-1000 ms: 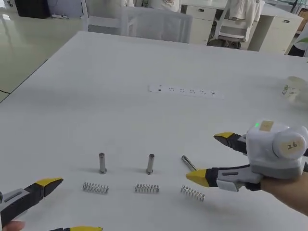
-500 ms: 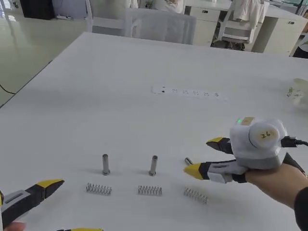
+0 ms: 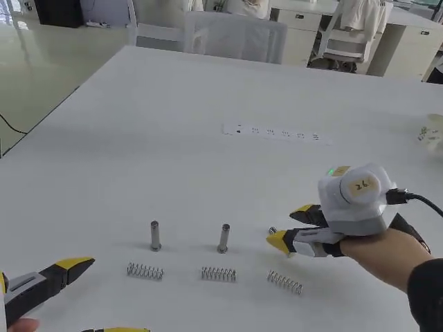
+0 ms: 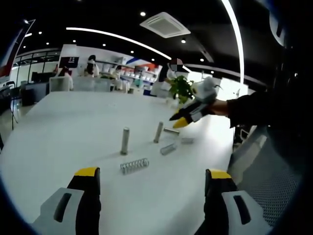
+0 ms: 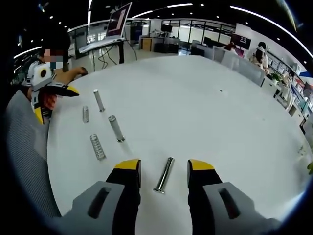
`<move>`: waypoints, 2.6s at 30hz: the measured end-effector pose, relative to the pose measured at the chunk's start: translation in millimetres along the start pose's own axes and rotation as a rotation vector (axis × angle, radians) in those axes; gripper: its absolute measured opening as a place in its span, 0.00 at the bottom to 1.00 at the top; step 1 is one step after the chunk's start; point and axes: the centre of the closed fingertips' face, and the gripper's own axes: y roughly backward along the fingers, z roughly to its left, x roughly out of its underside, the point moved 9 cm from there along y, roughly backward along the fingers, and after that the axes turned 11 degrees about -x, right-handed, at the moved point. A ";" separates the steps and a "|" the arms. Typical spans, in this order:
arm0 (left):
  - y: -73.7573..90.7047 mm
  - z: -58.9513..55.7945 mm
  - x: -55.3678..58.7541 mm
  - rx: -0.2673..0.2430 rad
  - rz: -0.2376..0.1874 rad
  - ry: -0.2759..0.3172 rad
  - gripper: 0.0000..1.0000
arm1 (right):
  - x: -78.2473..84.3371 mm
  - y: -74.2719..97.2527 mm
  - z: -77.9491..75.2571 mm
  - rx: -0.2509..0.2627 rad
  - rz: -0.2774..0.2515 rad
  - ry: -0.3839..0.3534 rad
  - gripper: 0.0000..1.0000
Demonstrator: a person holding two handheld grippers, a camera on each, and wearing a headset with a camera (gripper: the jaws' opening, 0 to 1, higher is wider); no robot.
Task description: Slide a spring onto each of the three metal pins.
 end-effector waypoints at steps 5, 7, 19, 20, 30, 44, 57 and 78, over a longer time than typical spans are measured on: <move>0.1 0.4 0.9 -0.001 0.002 0.000 0.84 | 0.2 -3.7 -3.8 0.010 0.015 -0.029 0.27; -0.1 0.7 1.4 -0.002 0.004 0.000 0.84 | 0.7 -6.0 -4.5 0.010 0.024 -0.034 0.25; -0.6 1.1 2.0 0.000 0.009 0.002 0.84 | 3.5 -16.6 -9.5 0.011 0.067 -0.079 0.16; -0.6 1.2 2.0 -0.001 0.010 0.002 0.84 | 3.8 -17.6 -9.9 0.011 0.070 -0.082 0.15; 0.4 2.2 2.6 -0.006 0.012 0.002 0.83 | 4.1 -24.6 -12.7 0.013 0.098 -0.108 0.11; 3.2 2.9 3.5 -0.014 0.010 0.006 0.83 | 1.8 -30.5 -14.5 0.040 0.151 -0.129 0.07; 3.7 2.6 0.7 -0.009 0.004 -0.003 0.83 | -0.6 -30.4 -15.4 0.038 0.183 -0.192 0.05; 8.9 -0.3 -5.6 -0.010 -0.017 -0.016 0.82 | -4.2 6.1 0.5 0.066 0.062 -0.196 0.05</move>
